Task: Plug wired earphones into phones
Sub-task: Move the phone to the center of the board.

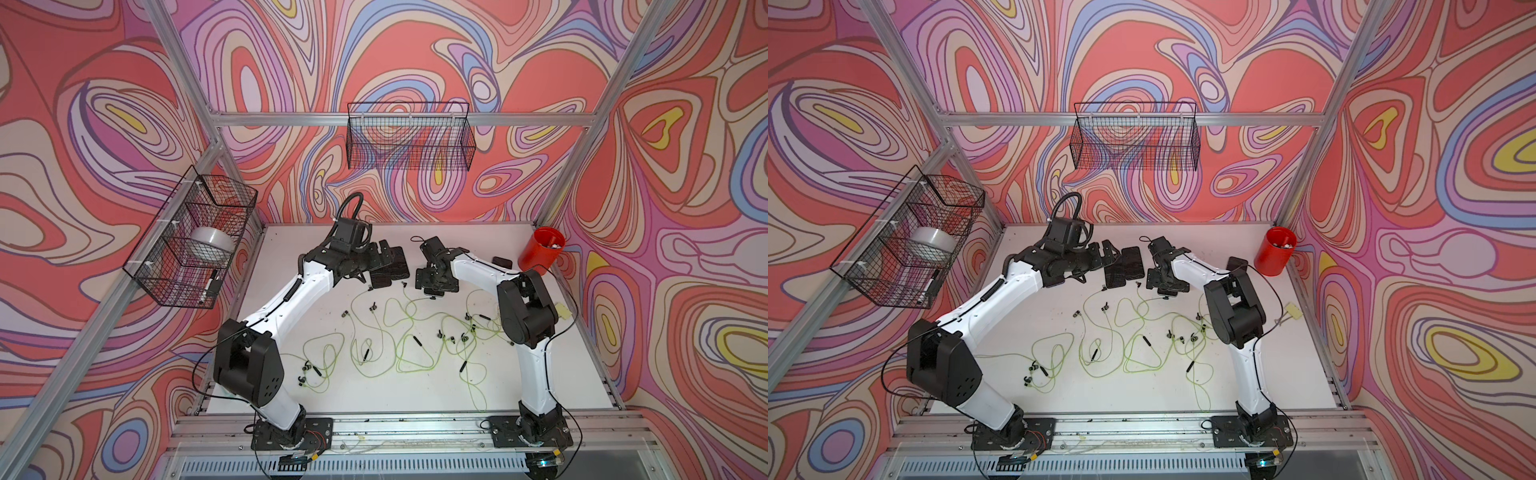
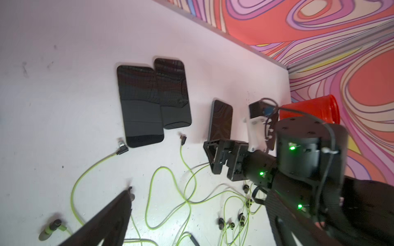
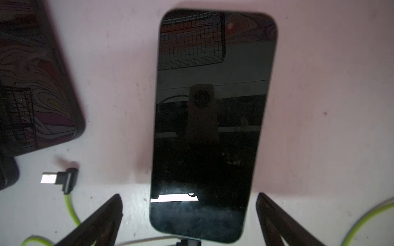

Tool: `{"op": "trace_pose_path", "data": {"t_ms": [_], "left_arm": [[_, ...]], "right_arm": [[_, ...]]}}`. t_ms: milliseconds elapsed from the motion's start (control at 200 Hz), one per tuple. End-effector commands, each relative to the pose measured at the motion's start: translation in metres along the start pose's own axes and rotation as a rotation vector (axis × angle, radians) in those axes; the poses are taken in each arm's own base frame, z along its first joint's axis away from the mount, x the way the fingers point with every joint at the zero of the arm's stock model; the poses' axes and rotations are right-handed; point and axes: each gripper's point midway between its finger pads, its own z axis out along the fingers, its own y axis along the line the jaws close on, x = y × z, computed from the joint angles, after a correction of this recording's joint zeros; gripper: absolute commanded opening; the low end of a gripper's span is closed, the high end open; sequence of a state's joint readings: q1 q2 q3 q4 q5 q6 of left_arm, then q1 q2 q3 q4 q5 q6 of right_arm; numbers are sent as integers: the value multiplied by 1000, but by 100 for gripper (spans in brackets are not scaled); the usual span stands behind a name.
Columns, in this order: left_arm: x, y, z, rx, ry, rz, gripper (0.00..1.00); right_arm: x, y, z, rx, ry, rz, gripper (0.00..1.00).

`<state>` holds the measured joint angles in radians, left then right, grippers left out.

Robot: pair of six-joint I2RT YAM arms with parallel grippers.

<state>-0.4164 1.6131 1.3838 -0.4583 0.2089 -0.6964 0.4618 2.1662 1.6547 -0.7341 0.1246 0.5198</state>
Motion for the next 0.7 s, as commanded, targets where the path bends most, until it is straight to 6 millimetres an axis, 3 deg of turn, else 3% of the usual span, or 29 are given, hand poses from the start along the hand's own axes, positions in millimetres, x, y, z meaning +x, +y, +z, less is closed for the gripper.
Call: {"op": "trace_pose_path", "data": {"t_ms": [0, 195, 331, 496, 696], "left_arm": [[-6, 2, -6, 23, -38, -21, 99], [-18, 9, -10, 44, -58, -42, 98], [-21, 10, -13, 37, -60, -25, 97], [-21, 16, -22, 7, -76, -4, 97], [-18, 14, -25, 21, -71, -17, 97]], "right_arm": [[6, -10, 6, 104, 29, -9, 96], [24, -12, 25, 136, 122, -9, 84], [23, -21, 29, 145, 125, -6, 78], [3, -45, 28, 126, 93, -26, 69], [-29, -71, 37, 74, 67, -109, 64]]}}
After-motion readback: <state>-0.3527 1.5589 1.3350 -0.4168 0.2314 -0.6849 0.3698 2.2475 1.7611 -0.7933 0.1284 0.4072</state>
